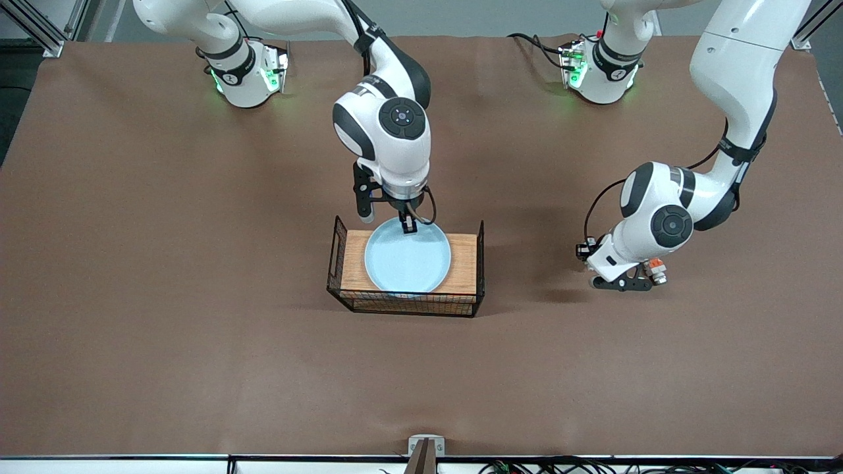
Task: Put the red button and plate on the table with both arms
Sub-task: 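Set the button down with the left gripper while the right gripper grips the plate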
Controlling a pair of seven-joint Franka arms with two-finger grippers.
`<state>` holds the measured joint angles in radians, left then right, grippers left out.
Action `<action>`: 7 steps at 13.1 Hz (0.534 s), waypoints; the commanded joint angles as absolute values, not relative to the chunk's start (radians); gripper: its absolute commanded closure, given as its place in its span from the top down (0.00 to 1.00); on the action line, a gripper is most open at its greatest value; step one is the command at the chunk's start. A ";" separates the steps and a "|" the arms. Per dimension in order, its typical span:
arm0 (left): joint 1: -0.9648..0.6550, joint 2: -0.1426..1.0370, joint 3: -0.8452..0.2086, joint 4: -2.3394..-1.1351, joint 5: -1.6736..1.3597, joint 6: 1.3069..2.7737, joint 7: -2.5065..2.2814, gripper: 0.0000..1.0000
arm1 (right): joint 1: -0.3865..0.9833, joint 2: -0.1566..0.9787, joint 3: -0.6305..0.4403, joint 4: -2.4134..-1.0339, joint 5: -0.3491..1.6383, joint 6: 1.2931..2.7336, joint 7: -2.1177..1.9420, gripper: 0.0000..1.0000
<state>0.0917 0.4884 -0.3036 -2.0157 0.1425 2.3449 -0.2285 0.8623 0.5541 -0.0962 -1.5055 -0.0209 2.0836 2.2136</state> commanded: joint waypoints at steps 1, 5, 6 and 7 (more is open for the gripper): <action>0.094 0.505 -0.299 -2.003 0.173 2.355 -0.250 0.14 | 0.862 0.569 -0.095 -1.471 -0.032 2.079 2.223 0.01; 0.092 0.534 -0.288 -1.993 0.173 2.368 -0.250 0.15 | 0.868 0.566 -0.094 -1.450 -0.026 2.076 2.227 0.00; 0.094 0.540 -0.288 -1.993 0.173 2.384 -0.250 0.16 | 0.868 0.565 -0.094 -1.427 -0.018 2.069 2.227 0.00; 0.095 0.545 -0.288 -1.993 0.173 2.385 -0.249 0.19 | 0.868 0.561 -0.092 -1.410 -0.014 2.066 2.227 0.00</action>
